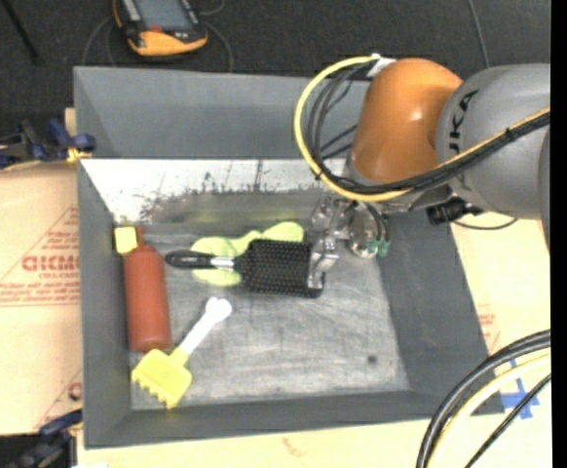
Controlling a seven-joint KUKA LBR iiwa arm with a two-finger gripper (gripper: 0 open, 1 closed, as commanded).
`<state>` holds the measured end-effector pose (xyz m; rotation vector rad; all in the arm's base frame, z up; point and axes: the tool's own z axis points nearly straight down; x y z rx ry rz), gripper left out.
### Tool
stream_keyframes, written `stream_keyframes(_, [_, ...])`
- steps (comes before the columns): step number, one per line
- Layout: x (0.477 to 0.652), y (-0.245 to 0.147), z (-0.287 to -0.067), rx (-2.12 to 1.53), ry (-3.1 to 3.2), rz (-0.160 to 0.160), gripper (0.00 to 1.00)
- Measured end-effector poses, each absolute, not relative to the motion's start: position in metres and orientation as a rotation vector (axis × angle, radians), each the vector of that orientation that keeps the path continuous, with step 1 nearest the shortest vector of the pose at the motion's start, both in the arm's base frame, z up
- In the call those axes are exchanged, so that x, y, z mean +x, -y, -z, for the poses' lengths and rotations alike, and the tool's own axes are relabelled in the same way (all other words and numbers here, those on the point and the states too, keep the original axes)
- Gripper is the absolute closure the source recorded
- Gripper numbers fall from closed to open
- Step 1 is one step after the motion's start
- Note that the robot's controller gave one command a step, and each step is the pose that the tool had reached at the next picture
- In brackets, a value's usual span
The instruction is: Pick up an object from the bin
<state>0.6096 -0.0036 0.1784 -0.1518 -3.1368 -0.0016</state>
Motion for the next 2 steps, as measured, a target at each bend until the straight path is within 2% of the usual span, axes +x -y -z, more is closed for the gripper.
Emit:
stream_keyframes(1, [0.6263,0.001,-0.2193,-0.134,3.143,-0.001,1.0])
stream_keyframes(2, [0.6209,0.005,-0.2143,-0.153,3.148,0.0,1.0])
